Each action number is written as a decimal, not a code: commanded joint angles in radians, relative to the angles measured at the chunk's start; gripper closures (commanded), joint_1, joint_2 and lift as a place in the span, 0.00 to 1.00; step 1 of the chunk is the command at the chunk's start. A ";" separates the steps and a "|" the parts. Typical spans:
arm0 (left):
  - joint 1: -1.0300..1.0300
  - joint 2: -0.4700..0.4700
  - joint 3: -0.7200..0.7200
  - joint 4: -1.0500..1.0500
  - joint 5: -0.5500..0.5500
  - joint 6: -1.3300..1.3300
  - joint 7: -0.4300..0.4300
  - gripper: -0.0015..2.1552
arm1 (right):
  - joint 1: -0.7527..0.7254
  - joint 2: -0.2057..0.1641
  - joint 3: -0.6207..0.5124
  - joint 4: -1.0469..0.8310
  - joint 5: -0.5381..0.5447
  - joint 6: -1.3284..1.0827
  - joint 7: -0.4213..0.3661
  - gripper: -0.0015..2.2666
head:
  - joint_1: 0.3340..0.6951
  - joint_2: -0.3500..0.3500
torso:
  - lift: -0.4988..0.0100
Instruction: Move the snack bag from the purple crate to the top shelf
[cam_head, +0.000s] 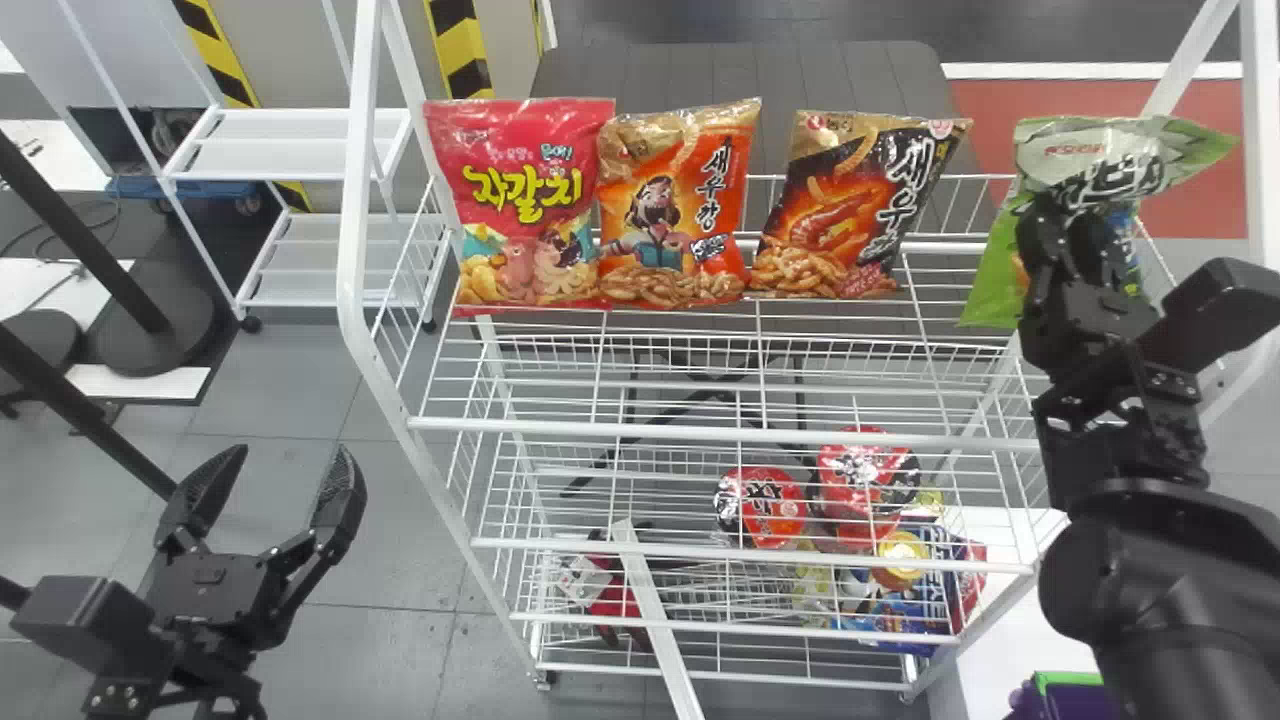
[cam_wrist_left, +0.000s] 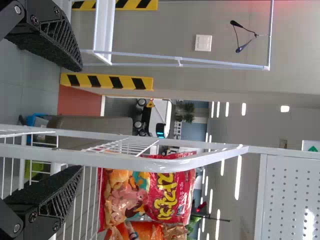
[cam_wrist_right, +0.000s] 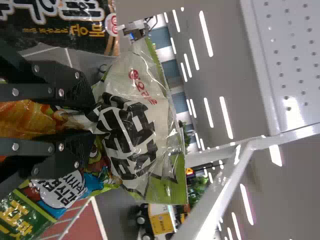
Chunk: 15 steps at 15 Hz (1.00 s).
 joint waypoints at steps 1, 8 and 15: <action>0.001 0.000 0.000 -0.003 0.000 0.000 0.000 0.06 | -0.006 0.001 -0.002 -0.001 -0.002 0.069 0.000 0.03 | 1.00 0.58 | 0.98; 0.008 0.003 0.002 -0.009 0.000 0.000 0.000 0.06 | 0.037 0.001 -0.003 -0.082 -0.003 0.185 0.005 0.04 | 1.00 0.60 | 0.98; 0.008 0.005 0.005 -0.006 0.003 0.000 0.000 0.06 | 0.136 0.001 -0.005 -0.286 -0.014 0.311 0.006 0.04 | 1.00 0.61 | 0.98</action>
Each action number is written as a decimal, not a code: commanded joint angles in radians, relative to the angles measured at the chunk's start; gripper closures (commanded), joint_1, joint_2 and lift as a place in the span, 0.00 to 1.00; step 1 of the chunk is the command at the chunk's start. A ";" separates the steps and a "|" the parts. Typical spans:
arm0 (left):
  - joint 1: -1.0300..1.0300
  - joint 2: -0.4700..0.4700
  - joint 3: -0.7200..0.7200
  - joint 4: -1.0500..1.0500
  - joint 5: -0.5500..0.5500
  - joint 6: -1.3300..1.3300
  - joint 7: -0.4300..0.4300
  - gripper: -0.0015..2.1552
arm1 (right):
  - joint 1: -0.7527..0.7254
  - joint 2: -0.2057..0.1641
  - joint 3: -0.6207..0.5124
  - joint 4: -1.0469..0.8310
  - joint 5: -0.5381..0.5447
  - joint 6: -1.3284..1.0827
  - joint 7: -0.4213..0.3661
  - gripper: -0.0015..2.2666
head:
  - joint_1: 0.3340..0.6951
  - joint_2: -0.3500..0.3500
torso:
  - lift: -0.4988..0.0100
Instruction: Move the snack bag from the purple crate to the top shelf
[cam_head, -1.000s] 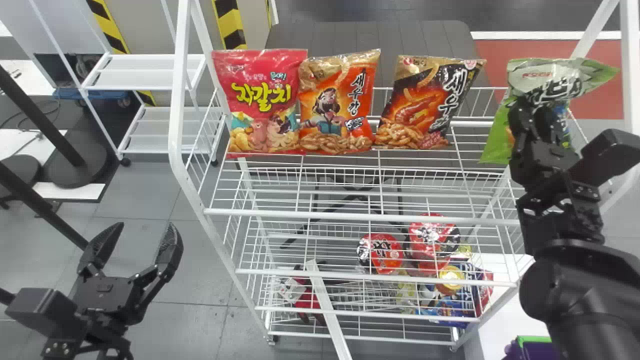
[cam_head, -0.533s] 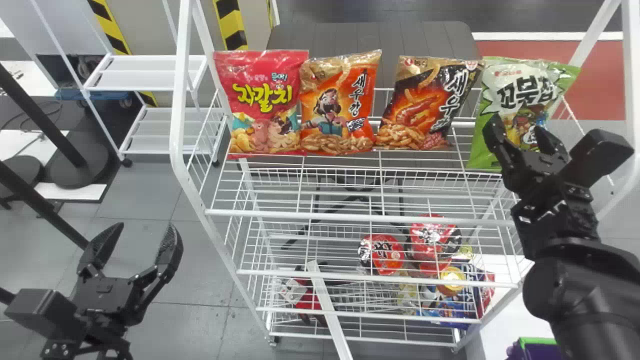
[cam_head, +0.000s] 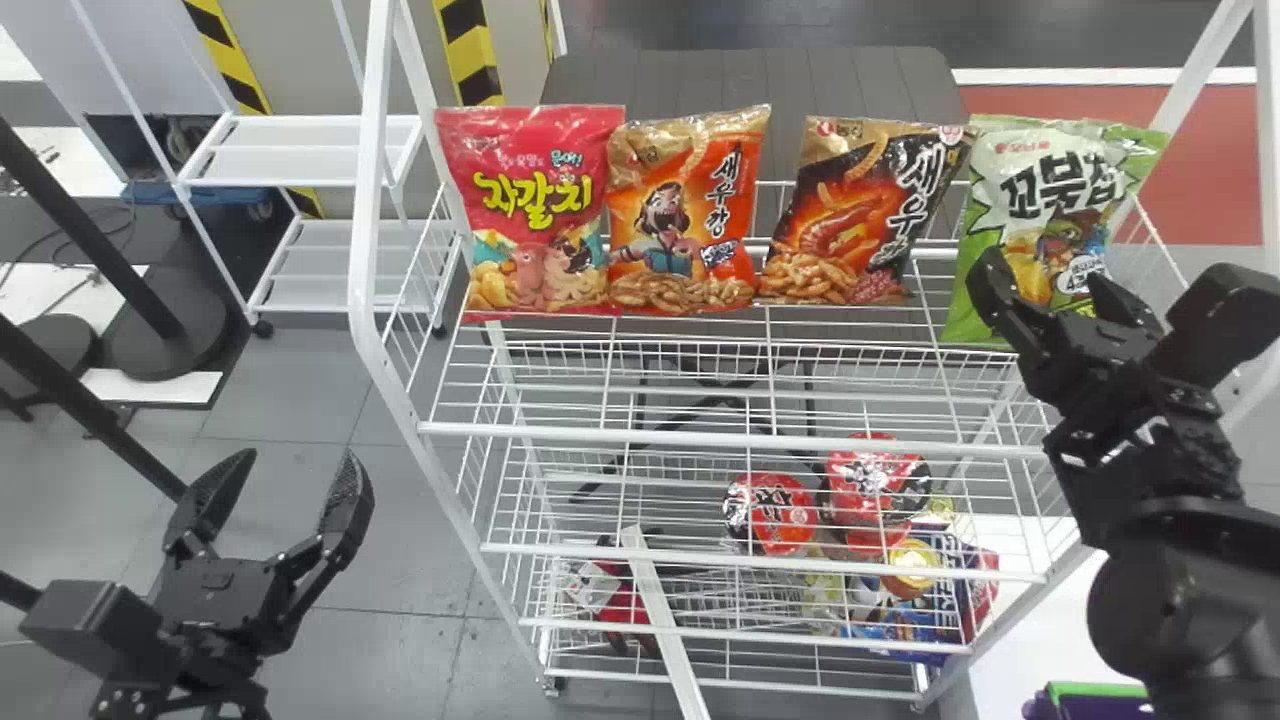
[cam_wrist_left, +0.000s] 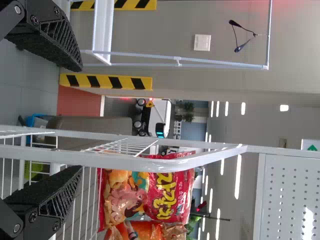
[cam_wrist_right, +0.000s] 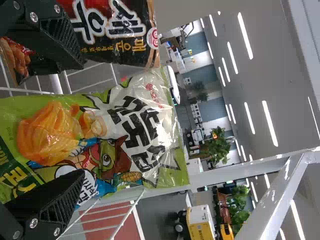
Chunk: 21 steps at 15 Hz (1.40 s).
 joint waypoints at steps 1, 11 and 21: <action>0.000 0.001 0.003 0.001 0.002 0.000 0.000 0.06 | 0.034 0.001 0.001 -0.065 0.000 0.037 0.001 0.04 | 1.00 0.62 | 0.98; 0.015 -0.006 0.003 -0.022 0.002 -0.012 0.000 0.06 | 0.384 0.001 0.036 -0.464 0.074 0.169 -0.003 0.04 | 1.00 0.67 | 0.98; 0.048 -0.010 0.006 -0.050 -0.001 -0.043 0.003 0.06 | 0.522 0.001 0.093 -0.400 0.175 -0.181 -0.008 0.04 | 1.00 0.72 | 0.98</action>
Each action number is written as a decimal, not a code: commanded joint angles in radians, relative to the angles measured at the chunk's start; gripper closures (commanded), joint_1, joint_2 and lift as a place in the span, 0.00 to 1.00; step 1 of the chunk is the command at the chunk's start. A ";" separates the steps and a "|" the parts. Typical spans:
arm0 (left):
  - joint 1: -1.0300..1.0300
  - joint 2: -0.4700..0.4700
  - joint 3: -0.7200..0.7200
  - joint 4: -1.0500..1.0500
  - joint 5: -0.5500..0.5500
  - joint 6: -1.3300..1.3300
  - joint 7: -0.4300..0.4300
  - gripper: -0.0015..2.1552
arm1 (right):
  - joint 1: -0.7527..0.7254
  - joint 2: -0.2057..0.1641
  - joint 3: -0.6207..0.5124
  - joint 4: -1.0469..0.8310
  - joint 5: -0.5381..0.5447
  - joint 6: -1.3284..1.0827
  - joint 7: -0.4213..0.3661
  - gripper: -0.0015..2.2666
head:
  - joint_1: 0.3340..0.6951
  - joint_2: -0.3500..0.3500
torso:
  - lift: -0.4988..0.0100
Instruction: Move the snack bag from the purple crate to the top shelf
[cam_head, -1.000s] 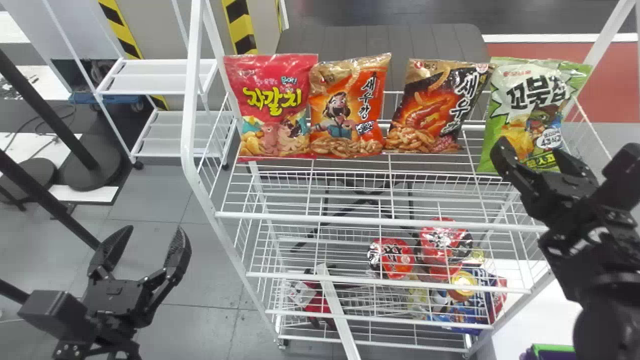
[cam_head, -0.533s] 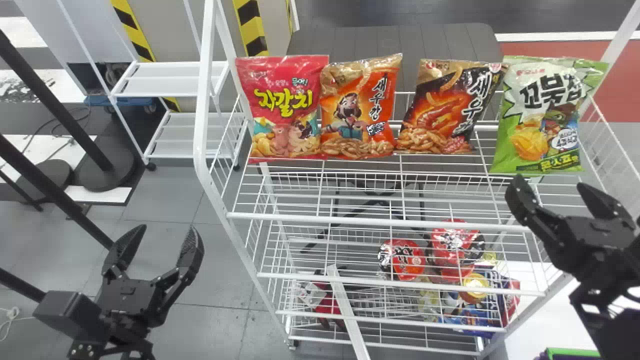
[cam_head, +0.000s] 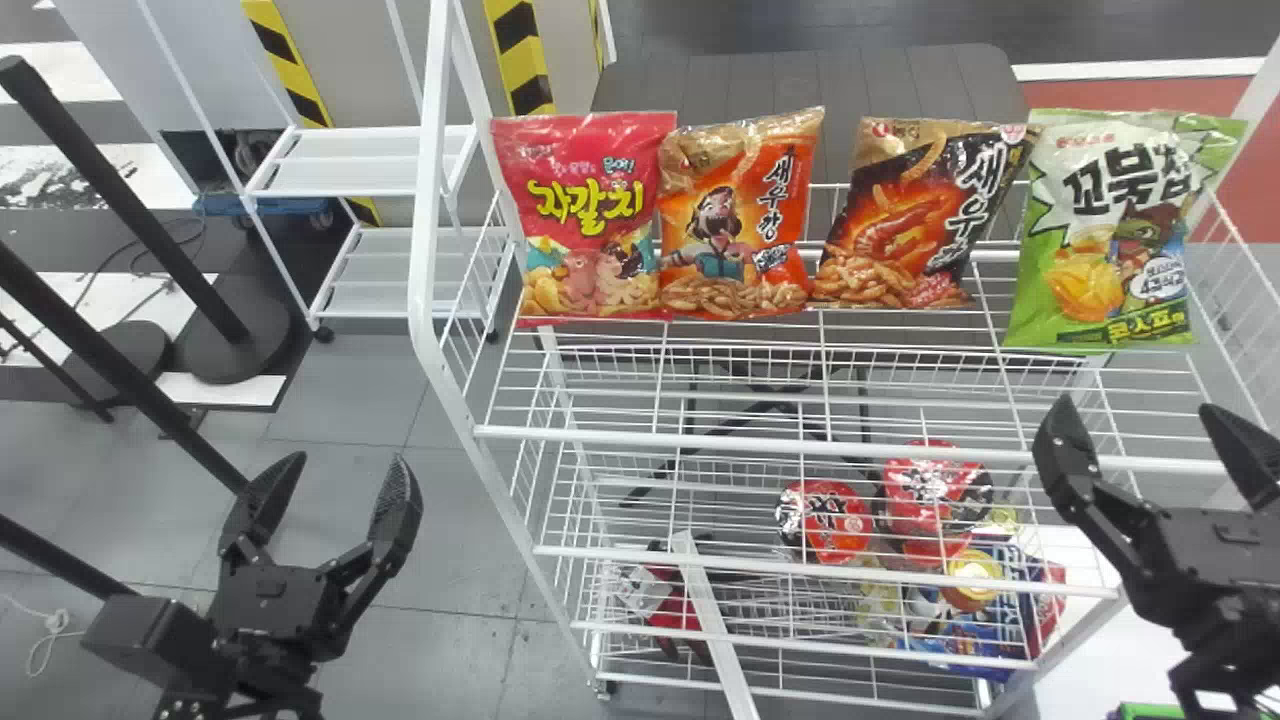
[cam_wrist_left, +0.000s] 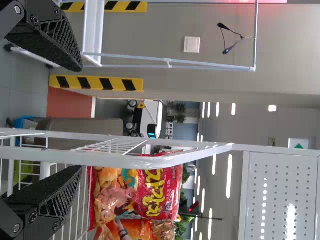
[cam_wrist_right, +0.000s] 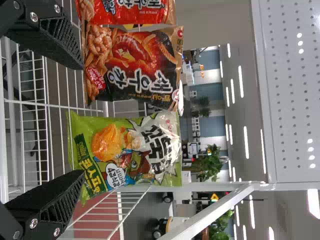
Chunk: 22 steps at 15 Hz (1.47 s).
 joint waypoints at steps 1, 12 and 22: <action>0.006 -0.003 -0.001 -0.006 -0.004 0.000 0.000 0.06 | 0.011 0.001 0.012 0.015 0.003 -0.044 0.002 0.04 | 1.00 0.72 | 0.98; 0.021 -0.005 0.007 -0.018 -0.005 -0.003 0.006 0.06 | 0.008 0.001 0.042 0.021 0.011 -0.050 0.003 0.03 | 1.00 0.77 | 0.98; 0.021 0.005 0.007 -0.019 -0.005 0.000 0.006 0.06 | 0.002 0.001 0.059 0.021 0.021 -0.047 0.002 0.03 | 1.00 0.79 | 0.98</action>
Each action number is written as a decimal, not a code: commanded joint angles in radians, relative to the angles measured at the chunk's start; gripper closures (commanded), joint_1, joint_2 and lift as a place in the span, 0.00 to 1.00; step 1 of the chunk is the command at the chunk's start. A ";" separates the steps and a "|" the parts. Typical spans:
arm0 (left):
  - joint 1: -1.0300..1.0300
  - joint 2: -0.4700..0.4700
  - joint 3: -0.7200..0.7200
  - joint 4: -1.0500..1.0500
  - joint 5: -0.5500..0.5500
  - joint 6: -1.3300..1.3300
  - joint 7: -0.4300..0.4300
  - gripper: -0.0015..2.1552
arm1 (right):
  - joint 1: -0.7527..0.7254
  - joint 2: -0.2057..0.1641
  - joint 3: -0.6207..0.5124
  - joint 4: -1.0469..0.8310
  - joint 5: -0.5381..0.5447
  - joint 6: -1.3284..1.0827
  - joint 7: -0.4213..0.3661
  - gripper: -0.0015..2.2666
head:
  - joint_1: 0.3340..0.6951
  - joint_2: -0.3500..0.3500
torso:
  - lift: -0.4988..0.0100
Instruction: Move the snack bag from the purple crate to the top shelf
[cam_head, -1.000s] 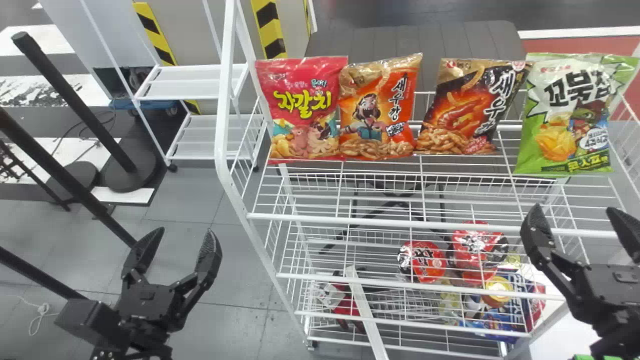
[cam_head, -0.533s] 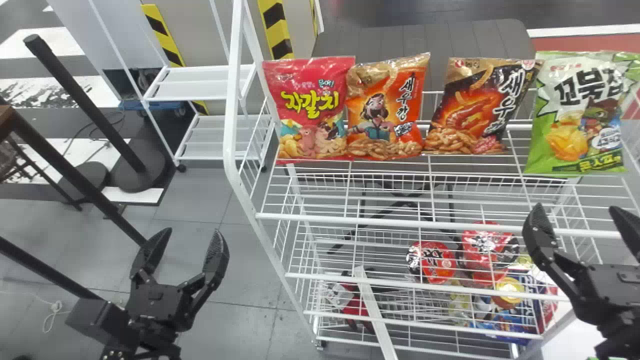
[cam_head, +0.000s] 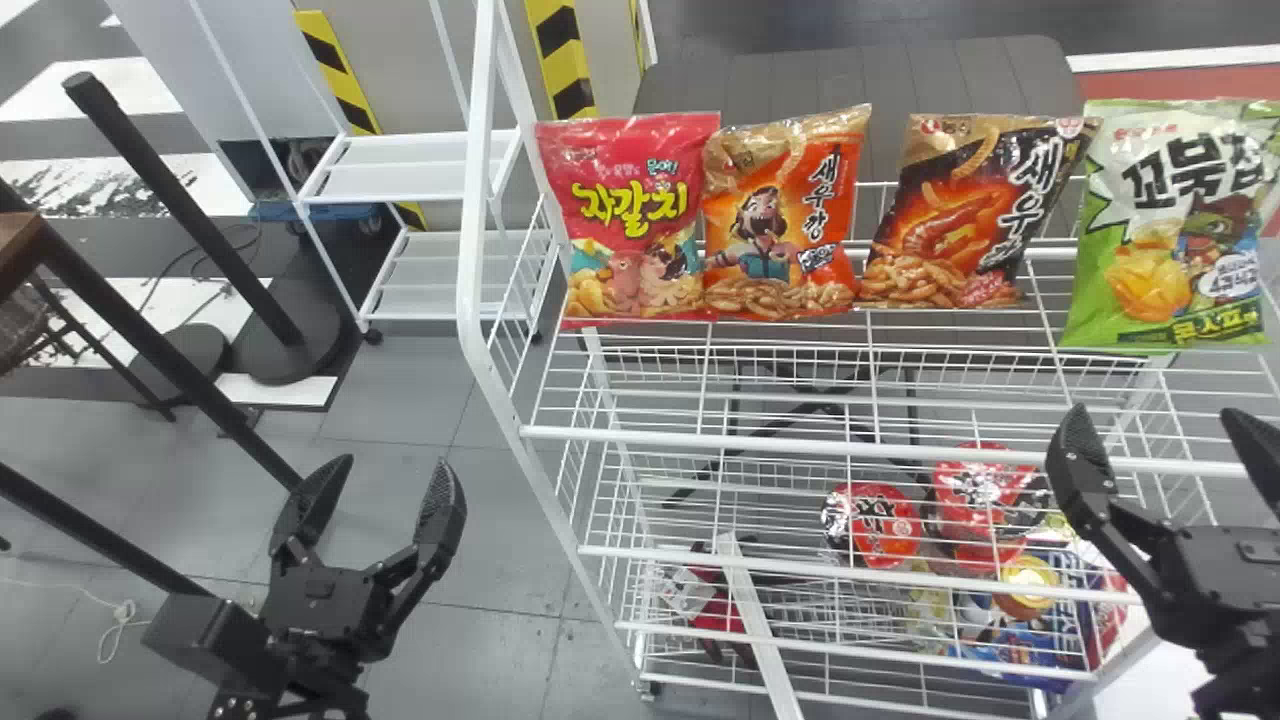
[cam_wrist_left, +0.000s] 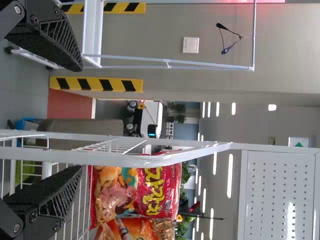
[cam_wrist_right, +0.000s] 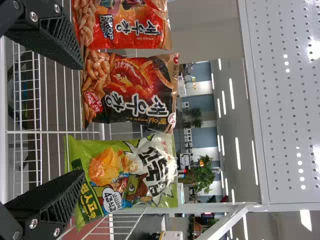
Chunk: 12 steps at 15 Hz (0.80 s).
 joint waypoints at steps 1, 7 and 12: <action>0.000 0.001 -0.001 0.000 0.000 0.000 0.000 0.06 | -0.001 0.001 0.004 -0.001 0.003 0.002 0.000 0.03 | 1.00 0.79 | 0.98; -0.005 0.000 -0.001 0.001 -0.002 0.006 0.002 0.06 | -0.009 0.001 0.007 0.000 0.009 0.005 0.000 0.03 | 1.00 0.80 | 0.98; -0.006 -0.002 0.000 0.003 -0.005 0.009 0.003 0.06 | -0.016 0.001 0.007 0.009 0.008 0.008 0.000 0.03 | 1.00 0.80 | 0.98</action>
